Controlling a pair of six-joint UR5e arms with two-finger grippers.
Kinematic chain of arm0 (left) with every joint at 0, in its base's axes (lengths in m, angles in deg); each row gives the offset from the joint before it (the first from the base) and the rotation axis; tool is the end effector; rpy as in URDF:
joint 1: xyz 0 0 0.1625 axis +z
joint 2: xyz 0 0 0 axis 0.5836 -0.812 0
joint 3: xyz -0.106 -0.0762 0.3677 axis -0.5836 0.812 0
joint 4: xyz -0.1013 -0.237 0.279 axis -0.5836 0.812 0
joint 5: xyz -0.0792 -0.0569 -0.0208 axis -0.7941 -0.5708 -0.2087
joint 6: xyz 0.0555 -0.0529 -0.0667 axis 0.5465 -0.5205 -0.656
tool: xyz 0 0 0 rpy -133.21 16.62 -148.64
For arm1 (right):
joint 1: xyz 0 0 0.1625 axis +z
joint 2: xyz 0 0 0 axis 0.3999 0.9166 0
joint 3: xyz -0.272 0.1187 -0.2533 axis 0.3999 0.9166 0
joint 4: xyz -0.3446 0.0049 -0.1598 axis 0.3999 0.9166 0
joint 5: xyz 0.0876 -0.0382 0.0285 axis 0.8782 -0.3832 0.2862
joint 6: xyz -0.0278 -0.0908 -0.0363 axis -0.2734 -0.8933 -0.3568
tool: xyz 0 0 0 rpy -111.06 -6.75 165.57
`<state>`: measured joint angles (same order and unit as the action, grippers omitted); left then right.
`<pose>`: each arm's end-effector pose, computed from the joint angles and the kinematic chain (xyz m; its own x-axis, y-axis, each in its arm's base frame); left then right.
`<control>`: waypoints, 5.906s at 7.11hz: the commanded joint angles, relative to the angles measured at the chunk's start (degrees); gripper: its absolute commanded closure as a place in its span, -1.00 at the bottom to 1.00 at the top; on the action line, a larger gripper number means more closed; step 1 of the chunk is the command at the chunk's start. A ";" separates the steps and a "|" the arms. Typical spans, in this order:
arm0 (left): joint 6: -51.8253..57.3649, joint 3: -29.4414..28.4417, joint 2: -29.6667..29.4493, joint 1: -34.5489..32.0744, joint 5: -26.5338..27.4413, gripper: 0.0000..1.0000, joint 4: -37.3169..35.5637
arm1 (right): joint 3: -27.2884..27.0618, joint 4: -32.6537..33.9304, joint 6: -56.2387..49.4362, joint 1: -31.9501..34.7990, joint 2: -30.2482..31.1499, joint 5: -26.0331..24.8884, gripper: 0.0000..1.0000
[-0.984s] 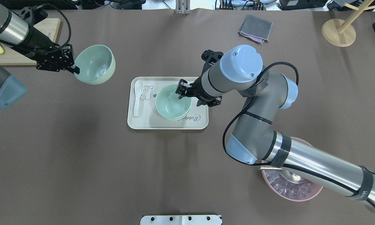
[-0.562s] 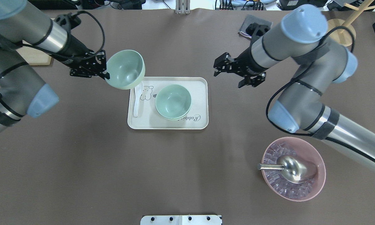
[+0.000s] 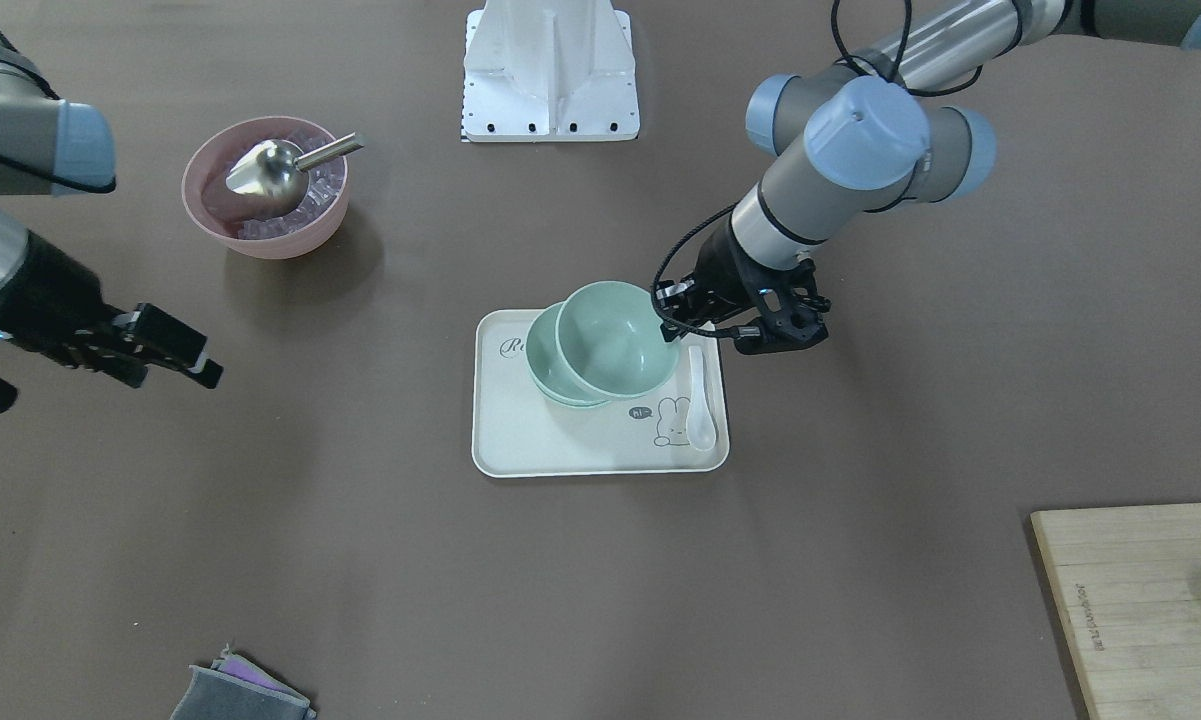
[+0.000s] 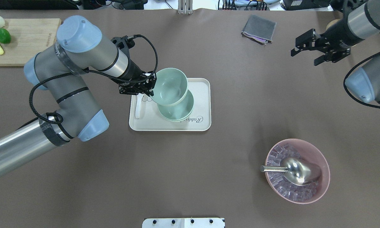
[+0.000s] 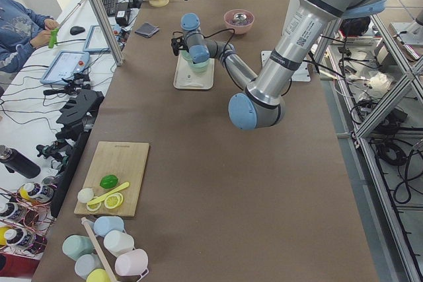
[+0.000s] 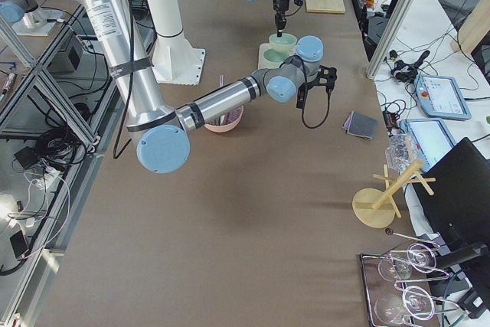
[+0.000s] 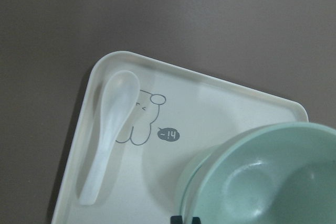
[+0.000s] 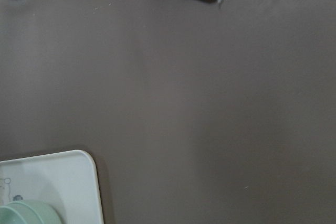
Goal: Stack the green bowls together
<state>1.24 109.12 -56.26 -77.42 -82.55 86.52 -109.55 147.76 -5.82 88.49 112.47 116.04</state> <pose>0.4271 -0.4818 0.2167 0.3950 -0.2092 -0.8945 0.1297 0.9767 -0.1712 -0.1869 -0.5358 0.3659 0.4485 0.1466 0.8817 -0.1758 0.9817 -0.0738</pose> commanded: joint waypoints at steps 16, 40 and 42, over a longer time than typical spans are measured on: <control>46.40 5.47 20.75 -21.61 -9.61 -0.97 -0.13 | 10.76 12.91 -43.40 13.29 3.25 -1.23 -1.00; 89.24 3.81 41.11 -51.01 -13.66 -0.97 -24.65 | 16.93 14.01 -57.45 20.16 4.57 -2.73 -1.00; 88.97 3.54 41.11 -51.01 -13.66 -0.97 -24.65 | 17.10 14.01 -57.53 20.16 4.75 -3.17 -1.00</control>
<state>90.49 112.82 -15.17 -128.43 -96.06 61.87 -92.40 161.75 -63.33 108.65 117.07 113.07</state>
